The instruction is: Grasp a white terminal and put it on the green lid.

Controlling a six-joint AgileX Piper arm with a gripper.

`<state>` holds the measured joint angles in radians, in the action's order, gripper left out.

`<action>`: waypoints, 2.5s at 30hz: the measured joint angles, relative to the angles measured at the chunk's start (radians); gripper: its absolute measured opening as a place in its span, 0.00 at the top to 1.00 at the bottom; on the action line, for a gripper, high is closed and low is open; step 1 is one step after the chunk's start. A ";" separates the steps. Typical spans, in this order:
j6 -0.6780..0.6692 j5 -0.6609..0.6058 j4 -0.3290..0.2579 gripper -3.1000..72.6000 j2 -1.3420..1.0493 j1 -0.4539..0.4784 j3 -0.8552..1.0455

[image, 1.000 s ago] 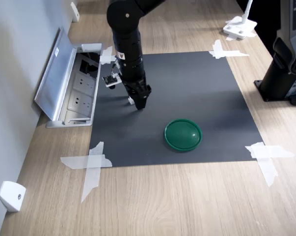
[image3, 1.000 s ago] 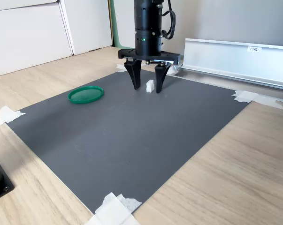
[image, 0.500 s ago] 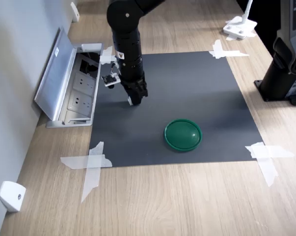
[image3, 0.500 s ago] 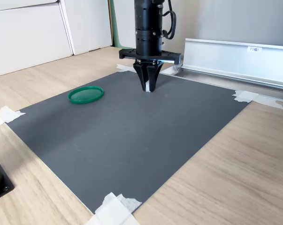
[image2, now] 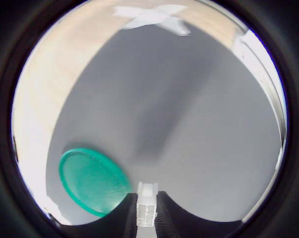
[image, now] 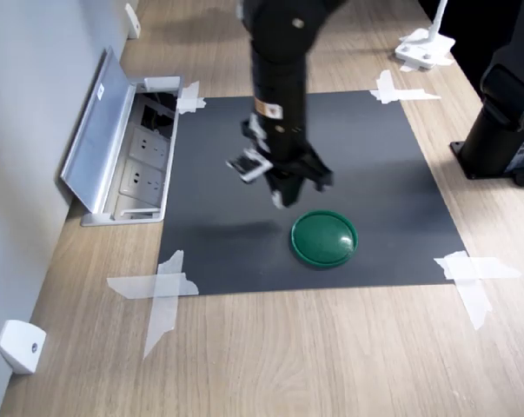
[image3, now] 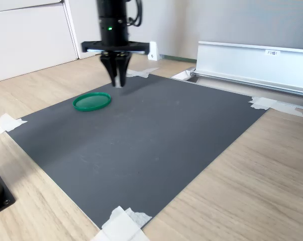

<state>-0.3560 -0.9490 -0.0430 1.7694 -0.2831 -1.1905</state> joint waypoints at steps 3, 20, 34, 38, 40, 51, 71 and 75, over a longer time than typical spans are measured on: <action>0.022 0.019 -0.004 0.84 -0.024 -0.028 0.050; 0.059 0.113 -0.030 0.84 -0.072 -0.119 0.156; 0.050 0.112 -0.019 0.49 -0.068 -0.119 0.156; 0.056 0.112 -0.019 0.26 -0.066 -0.119 0.156; 0.066 0.112 -0.019 0.17 -0.066 -0.119 0.156; 0.087 0.117 -0.032 0.35 -0.236 -0.054 0.157; 0.148 0.491 -0.052 0.97 -0.770 0.425 0.253; 0.161 0.475 -0.052 0.97 -0.851 0.436 0.305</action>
<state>-0.1946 -0.4737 -0.0951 0.9180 0.1530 -0.8857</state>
